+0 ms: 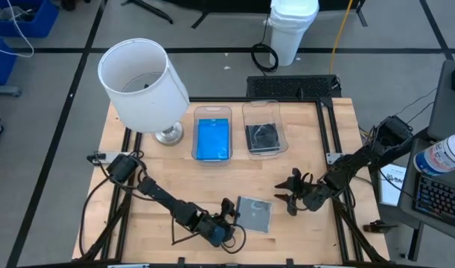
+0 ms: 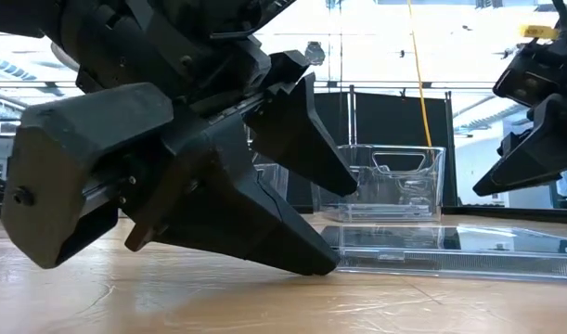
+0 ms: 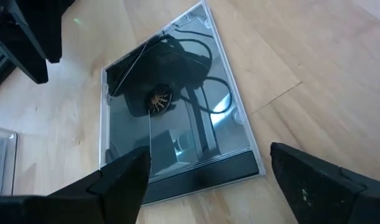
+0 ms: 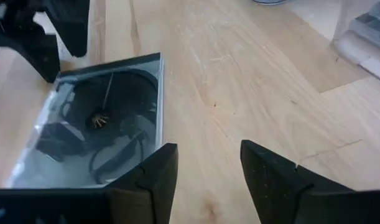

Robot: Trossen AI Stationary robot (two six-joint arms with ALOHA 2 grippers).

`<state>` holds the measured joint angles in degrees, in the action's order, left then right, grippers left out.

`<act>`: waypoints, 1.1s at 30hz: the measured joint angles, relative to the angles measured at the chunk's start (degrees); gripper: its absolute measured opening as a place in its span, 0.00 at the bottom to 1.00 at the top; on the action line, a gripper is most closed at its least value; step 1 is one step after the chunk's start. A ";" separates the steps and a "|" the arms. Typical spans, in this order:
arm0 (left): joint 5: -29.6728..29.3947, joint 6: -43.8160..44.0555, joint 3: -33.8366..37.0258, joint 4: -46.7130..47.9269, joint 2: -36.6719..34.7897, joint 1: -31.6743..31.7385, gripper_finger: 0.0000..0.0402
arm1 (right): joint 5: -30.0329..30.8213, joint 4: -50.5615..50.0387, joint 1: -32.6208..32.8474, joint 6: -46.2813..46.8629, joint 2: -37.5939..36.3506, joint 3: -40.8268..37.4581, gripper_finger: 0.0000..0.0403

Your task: Pick & place jewel cases by type

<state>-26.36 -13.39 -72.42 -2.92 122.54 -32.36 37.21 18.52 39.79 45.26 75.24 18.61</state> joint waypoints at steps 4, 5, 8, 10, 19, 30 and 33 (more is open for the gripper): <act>-0.27 -1.19 0.00 -0.15 0.00 0.04 0.81 | 0.11 0.13 -0.02 -3.76 0.00 -0.11 0.40; -0.25 -1.30 0.00 -0.16 0.00 0.07 0.81 | 0.35 0.13 -0.02 -4.38 0.00 -0.11 0.39; -0.21 -1.13 0.04 -0.18 0.02 0.23 0.82 | 1.85 0.28 -0.04 -5.91 0.19 -0.09 0.36; -0.15 -0.94 0.05 -0.25 0.02 0.24 0.82 | 2.84 0.97 -0.33 -6.26 1.20 -0.10 0.32; -0.13 -0.85 0.09 -0.17 0.09 0.22 0.82 | -0.07 14.52 -4.50 -9.27 11.14 -0.04 0.02; -0.03 -1.22 -0.01 2.73 0.03 0.36 0.83 | -10.85 16.41 -8.05 -7.39 20.09 4.01 0.01; -0.68 -2.28 0.00 3.01 0.02 0.42 0.83 | -13.24 16.39 -8.88 -7.39 20.39 4.68 0.01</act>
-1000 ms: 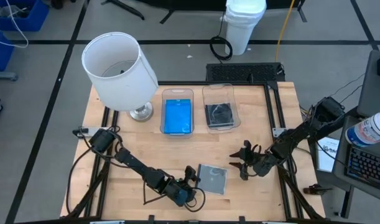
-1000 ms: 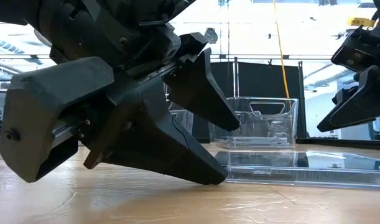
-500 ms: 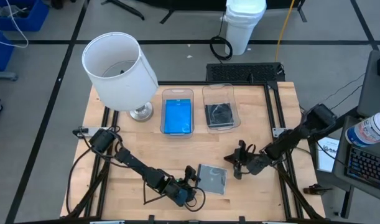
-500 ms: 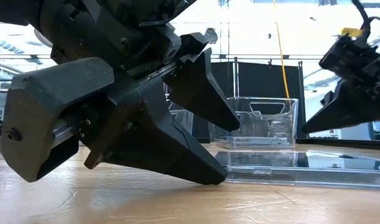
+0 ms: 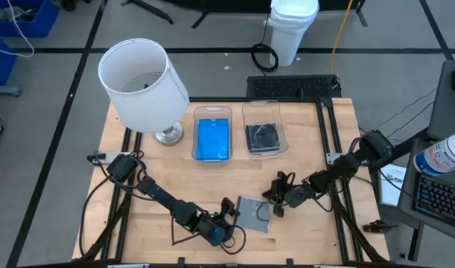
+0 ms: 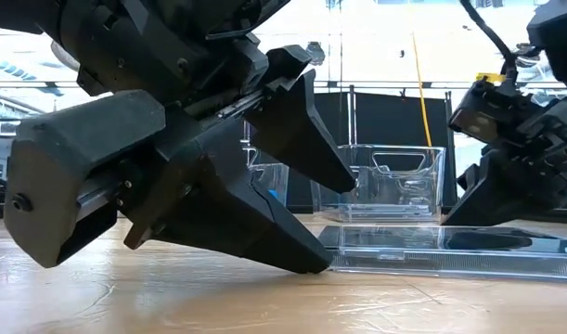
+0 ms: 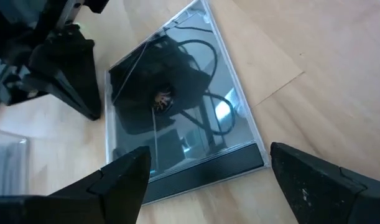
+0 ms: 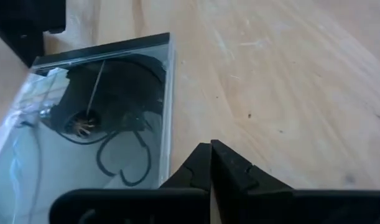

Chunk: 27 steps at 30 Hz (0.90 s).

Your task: Pick & place jewel cases by type

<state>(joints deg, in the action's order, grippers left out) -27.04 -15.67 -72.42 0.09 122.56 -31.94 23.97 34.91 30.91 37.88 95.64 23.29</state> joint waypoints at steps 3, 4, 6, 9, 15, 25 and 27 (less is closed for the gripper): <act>-2.26 -1.48 0.05 -0.03 0.00 0.05 0.83 | -1.01 0.42 -0.21 0.01 0.04 0.06 0.00; -3.15 -1.88 0.08 -0.12 0.02 0.13 0.83 | -1.31 0.42 -0.21 0.01 0.04 0.08 0.00; -5.12 -2.24 0.11 -0.32 0.10 0.43 0.83 | -2.13 0.40 -0.21 0.00 0.04 0.08 0.00; -6.91 -2.08 0.15 -0.39 0.15 1.15 0.84 | -2.89 0.38 -0.21 0.23 0.09 0.08 0.00; -7.41 -2.25 0.20 -2.34 0.17 2.20 0.84 | -4.00 0.29 -0.21 0.38 0.09 0.08 0.00; -7.71 -9.71 0.32 -7.65 0.37 2.73 0.84 | -4.39 0.16 -0.17 0.29 0.12 0.06 0.00; -8.85 -11.23 0.33 -8.30 0.37 2.73 0.84 | -4.44 0.08 -0.15 0.26 0.13 0.06 0.00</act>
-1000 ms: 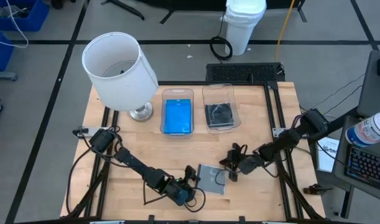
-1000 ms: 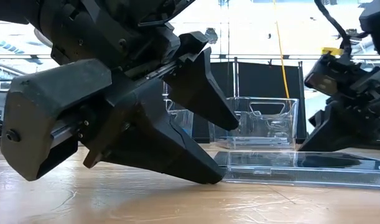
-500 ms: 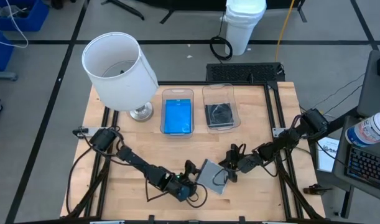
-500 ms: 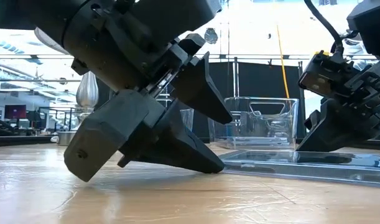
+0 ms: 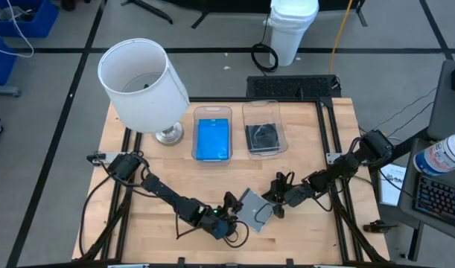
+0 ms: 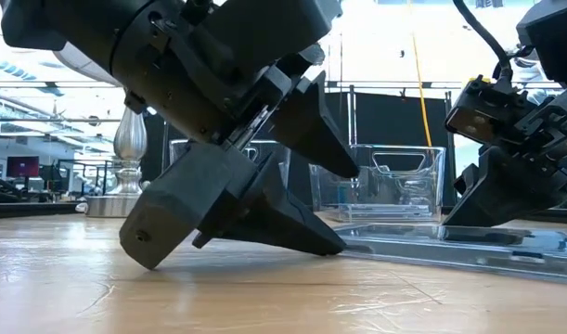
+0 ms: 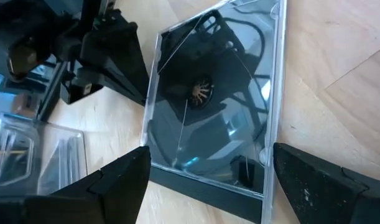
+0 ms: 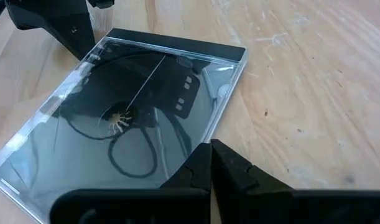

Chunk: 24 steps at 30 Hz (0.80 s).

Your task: Pick & place jewel cases by type

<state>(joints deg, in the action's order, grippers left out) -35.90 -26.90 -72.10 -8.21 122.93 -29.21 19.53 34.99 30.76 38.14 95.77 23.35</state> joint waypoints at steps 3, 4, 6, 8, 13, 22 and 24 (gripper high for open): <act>-0.20 -1.73 0.00 -0.69 0.00 0.09 0.84 | 0.00 -0.01 0.00 -0.01 0.02 -0.02 0.00; -0.20 -2.00 0.00 -0.90 0.00 0.14 0.84 | 0.00 -0.03 0.00 -0.01 0.02 -0.04 0.00; -0.30 -2.91 0.00 -1.48 0.00 0.20 0.84 | 0.00 -0.05 0.02 -0.01 0.02 -0.04 0.00; -0.56 -4.14 0.00 -2.08 0.00 0.20 0.84 | 0.00 -0.06 0.02 -0.27 0.02 -0.04 0.00; -0.64 -6.63 -0.04 -4.28 0.00 0.17 0.84 | -0.04 0.00 -0.04 -0.76 0.02 -0.07 0.00; -0.99 -8.74 -3.68 -3.85 -0.14 0.13 0.84 | -0.02 0.65 -0.04 -1.69 0.04 -0.11 0.00; -1.11 -9.10 -4.43 -3.82 -0.23 0.11 0.84 | 0.00 0.75 -0.04 -1.91 0.07 -0.11 0.00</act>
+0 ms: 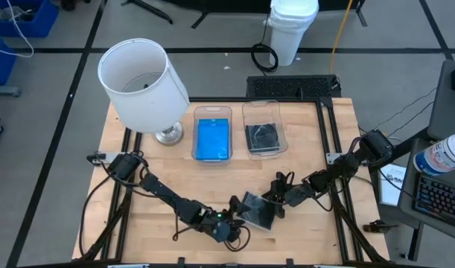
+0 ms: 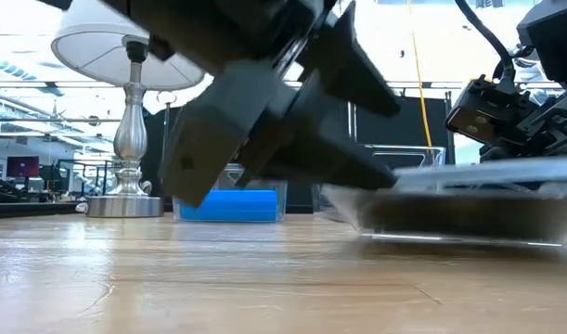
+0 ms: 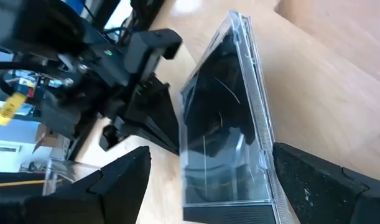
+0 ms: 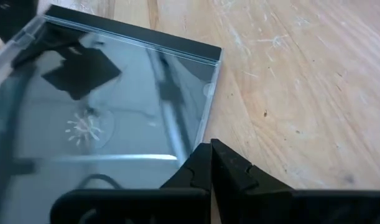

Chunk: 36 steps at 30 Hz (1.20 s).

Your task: Pick & place jewel cases by type

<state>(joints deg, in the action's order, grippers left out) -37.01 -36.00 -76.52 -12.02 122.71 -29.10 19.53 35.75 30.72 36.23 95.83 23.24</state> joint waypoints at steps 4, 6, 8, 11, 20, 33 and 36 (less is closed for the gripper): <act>-0.32 -0.95 -0.93 0.77 -0.06 0.00 0.84 | 0.00 0.59 0.00 -0.11 0.00 -0.02 0.00; -0.37 -1.54 -1.37 1.35 -0.06 0.00 0.83 | 0.00 1.01 -0.01 -0.31 0.02 -0.07 0.00; -0.43 -1.90 -1.75 1.63 -0.06 0.14 0.83 | -0.04 1.47 -0.02 -0.96 0.05 -0.07 0.00; -0.31 -2.17 -1.91 1.72 -0.08 0.58 0.83 | -0.07 2.06 -0.02 -1.03 0.07 -0.13 0.00; 1.00 -3.43 -1.91 0.54 -0.08 1.71 0.83 | -0.07 2.58 -0.02 -0.21 0.09 -0.15 0.00; -10.76 -11.45 -2.20 -9.77 -0.49 3.57 0.83 | -2.27 3.52 -0.01 1.05 0.14 0.10 0.00; -10.35 -9.97 -2.17 -9.71 -0.45 4.60 0.83 | -3.64 3.87 0.09 1.00 0.13 0.15 0.00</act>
<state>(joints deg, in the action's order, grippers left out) -47.36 -45.97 -78.69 -21.74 122.26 -24.50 15.89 39.62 30.81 37.23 95.96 23.40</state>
